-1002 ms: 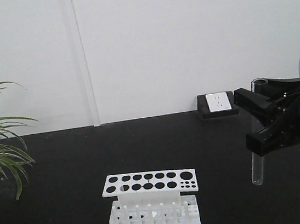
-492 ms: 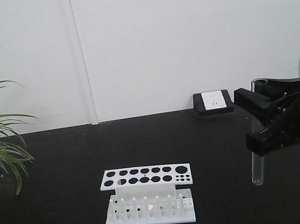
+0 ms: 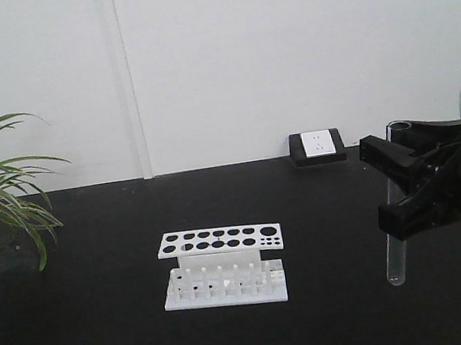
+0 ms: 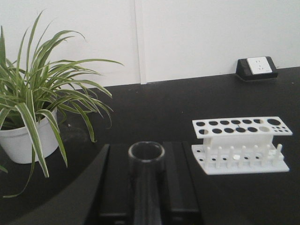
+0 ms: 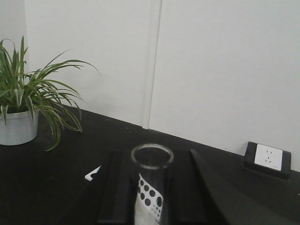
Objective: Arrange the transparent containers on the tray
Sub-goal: 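Drive the base to the counter with the yellow tray, holding both tubes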
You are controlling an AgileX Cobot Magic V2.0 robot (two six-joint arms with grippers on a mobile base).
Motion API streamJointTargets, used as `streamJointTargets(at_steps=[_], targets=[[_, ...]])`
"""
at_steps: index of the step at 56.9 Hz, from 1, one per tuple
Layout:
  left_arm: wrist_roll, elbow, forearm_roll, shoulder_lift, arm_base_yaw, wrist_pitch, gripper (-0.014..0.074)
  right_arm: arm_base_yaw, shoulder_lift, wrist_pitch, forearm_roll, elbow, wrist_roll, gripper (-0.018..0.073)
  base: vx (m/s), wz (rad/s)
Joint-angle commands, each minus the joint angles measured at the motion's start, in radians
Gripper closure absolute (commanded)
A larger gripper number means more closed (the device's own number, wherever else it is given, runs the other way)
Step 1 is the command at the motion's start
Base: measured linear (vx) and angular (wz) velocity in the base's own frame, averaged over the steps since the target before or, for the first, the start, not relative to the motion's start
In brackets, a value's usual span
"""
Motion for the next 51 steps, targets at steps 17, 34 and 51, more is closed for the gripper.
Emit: streamJointTargets(at_steps=[17, 34, 51], targets=[[0.000, -0.030, 0.005, 0.000, -0.003, -0.073, 0.0600, -0.002, -0.018, -0.038, 0.006, -0.029, -0.002, 0.0572, -0.24, 0.06], [0.000, -0.030, 0.005, 0.000, -0.003, -0.073, 0.0600, -0.002, -0.018, -0.038, 0.006, -0.029, -0.002, 0.0572, -0.28, 0.22], [0.000, -0.030, 0.005, 0.000, -0.003, -0.073, 0.0600, -0.002, -0.018, -0.038, 0.006, -0.029, -0.002, 0.0572, -0.30, 0.41]])
